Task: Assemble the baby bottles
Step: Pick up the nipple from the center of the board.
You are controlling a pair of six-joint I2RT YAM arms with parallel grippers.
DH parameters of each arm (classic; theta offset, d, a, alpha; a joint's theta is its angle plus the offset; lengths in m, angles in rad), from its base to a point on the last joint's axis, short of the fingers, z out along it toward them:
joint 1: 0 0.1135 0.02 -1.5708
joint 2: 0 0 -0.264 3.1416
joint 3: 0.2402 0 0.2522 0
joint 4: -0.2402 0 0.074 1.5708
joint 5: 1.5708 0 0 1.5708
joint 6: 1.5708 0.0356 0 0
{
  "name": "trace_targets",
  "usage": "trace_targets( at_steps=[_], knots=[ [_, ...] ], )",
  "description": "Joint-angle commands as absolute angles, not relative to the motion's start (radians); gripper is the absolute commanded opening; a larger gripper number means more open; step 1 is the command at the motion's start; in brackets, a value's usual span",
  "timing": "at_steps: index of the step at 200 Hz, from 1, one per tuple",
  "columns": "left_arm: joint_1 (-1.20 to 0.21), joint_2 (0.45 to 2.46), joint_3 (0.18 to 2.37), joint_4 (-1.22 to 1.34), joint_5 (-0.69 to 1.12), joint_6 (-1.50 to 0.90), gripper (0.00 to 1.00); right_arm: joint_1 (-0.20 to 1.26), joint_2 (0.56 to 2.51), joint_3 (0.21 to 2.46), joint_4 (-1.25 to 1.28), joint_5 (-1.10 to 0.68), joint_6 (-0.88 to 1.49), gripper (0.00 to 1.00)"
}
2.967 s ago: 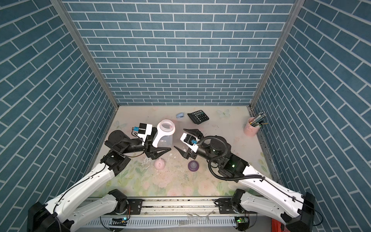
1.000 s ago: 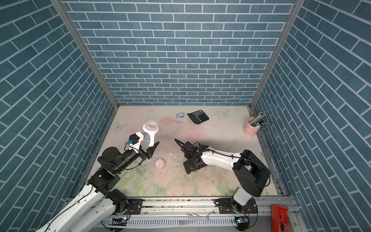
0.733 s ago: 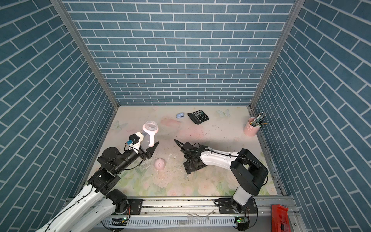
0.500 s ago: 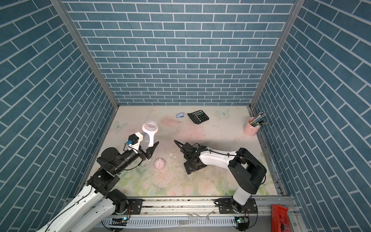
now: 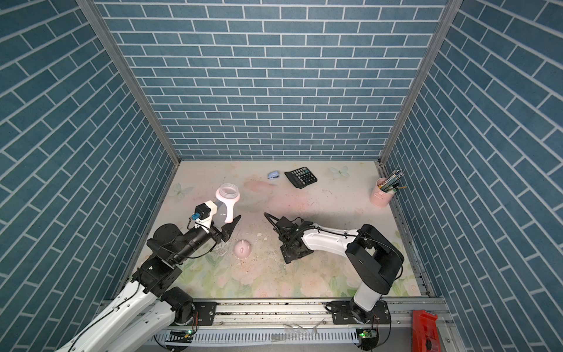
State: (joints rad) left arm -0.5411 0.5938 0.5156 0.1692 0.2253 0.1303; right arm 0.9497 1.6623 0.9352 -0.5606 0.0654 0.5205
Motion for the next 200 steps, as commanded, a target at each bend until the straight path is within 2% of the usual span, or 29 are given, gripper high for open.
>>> trace_targets(
  at_steps=[1,122,178,200],
  knots=[
    [-0.542,0.580,0.525,0.178,0.227,0.141,0.60,0.957,1.685,0.939,-0.597,0.094,0.565,0.70],
    [-0.542,0.599,0.498,0.216,0.247,0.133,0.60,0.956,1.518,1.053,-0.759,0.163,0.479,0.54],
    [-0.543,0.618,0.482,0.246,0.305,0.132,0.60,0.926,1.439,1.165,-0.859,0.129,0.421,0.49],
    [-0.542,0.613,0.477,0.250,0.308,0.129,0.60,0.888,1.406,1.144,-0.856,0.113,0.419,0.49]
  ],
)
